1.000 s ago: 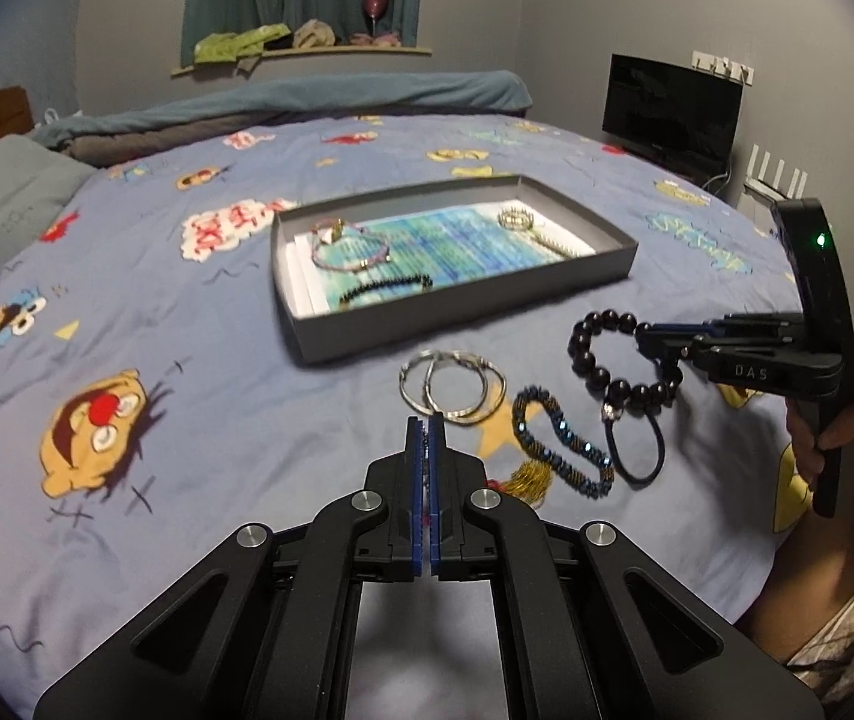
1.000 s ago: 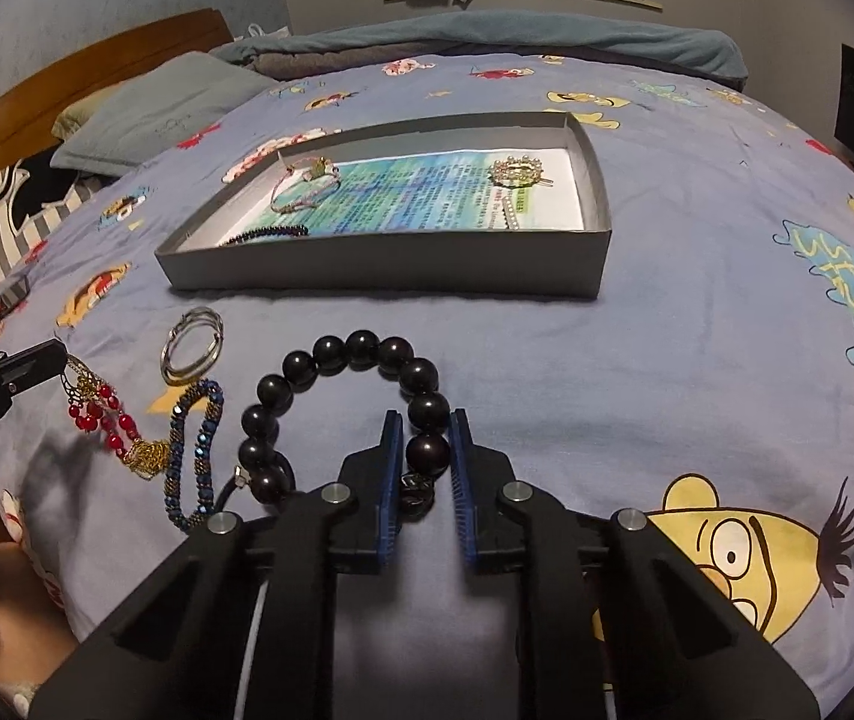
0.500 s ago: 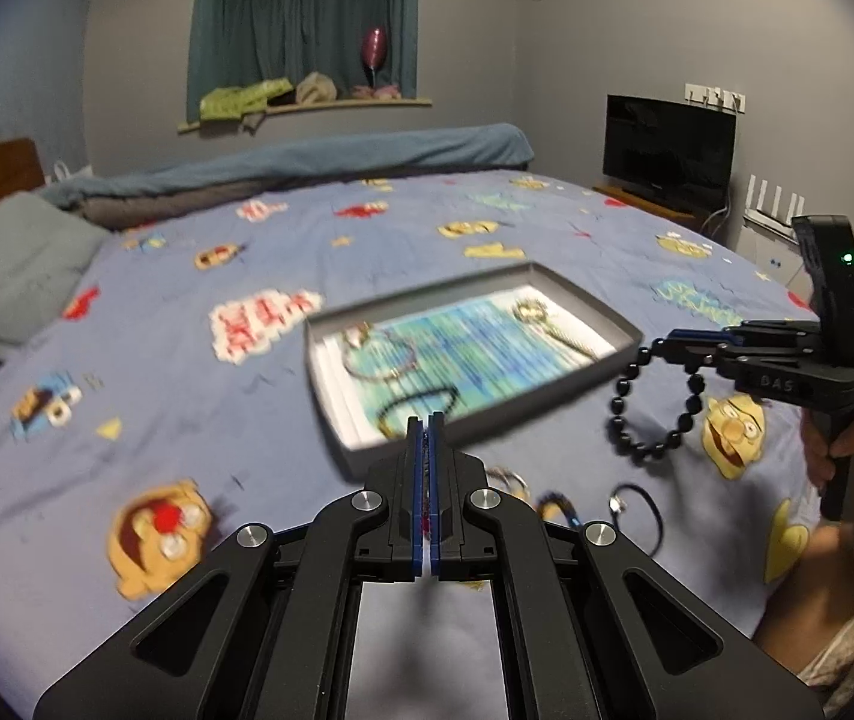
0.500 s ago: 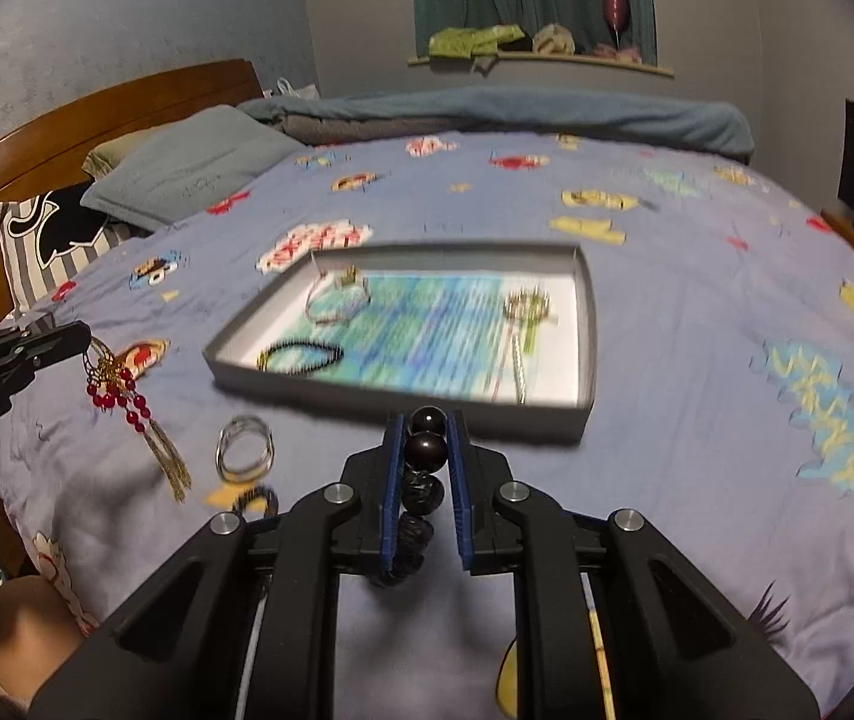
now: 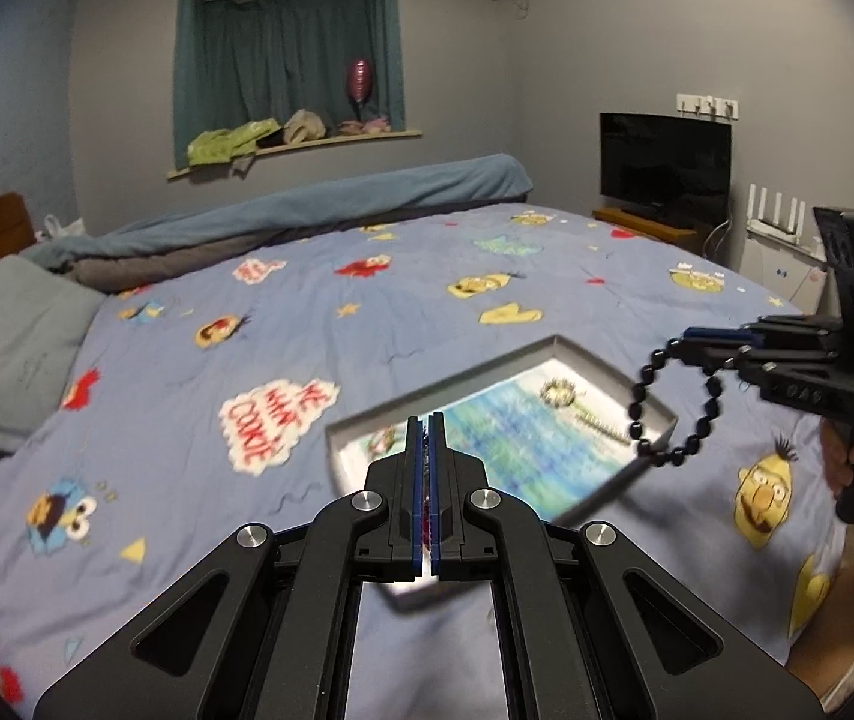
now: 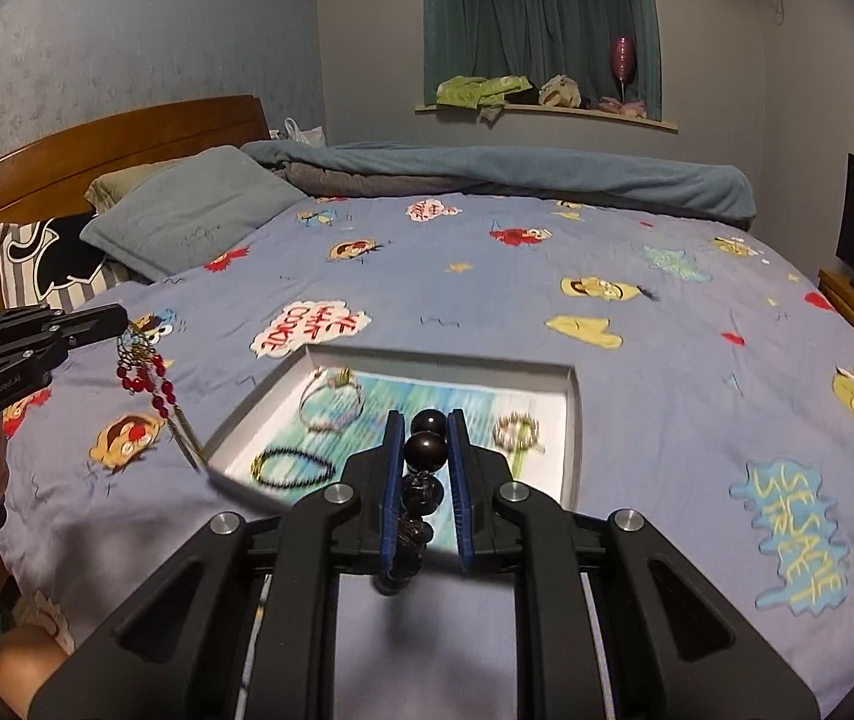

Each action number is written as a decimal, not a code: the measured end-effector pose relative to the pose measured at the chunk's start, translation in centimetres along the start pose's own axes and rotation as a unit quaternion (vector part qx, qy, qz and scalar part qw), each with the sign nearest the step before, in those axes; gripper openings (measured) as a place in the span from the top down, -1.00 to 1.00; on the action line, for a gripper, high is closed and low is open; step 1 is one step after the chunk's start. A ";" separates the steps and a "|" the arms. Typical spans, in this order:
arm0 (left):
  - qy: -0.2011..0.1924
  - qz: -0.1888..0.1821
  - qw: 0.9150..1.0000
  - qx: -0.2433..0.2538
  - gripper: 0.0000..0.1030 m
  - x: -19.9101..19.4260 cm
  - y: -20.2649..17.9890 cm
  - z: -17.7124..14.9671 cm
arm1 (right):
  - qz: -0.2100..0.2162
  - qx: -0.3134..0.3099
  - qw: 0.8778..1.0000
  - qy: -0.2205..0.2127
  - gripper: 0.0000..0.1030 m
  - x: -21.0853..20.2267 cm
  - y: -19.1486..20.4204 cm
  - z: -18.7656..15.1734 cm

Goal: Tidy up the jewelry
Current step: 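Carry the black bracelet over the tray while left tool carries gold chain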

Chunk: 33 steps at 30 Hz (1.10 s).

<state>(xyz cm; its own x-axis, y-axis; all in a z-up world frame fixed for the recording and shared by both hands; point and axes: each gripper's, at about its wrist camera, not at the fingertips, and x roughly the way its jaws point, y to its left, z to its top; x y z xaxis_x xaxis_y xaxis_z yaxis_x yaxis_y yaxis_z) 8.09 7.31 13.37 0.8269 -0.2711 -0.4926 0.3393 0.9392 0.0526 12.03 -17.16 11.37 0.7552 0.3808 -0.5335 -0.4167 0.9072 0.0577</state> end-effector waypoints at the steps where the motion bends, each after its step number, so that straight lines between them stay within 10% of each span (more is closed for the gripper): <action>1: 0.002 -0.012 1.000 0.000 0.96 0.8 -0.2 0.5 | 0.001 0.001 1.000 0.000 0.72 0.4 -0.1 0.2; 16: 0.045 -0.109 0.993 0.013 0.96 12.9 -2.3 1.9 | 0.048 0.038 0.998 0.029 0.72 11.2 -3.0 3.5; 33: 0.120 -0.084 0.989 0.031 0.96 22.4 -0.7 1.9 | 0.027 0.074 0.988 0.137 0.72 19.4 -7.4 3.5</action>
<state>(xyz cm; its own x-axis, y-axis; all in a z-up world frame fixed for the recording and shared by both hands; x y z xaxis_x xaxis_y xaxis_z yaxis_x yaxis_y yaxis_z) 27.24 0.20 4.00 0.6288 -0.3563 -0.6912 0.4956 0.8685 0.0031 31.50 -15.88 3.53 0.5611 0.3850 -0.7328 -0.3590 0.9108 0.2037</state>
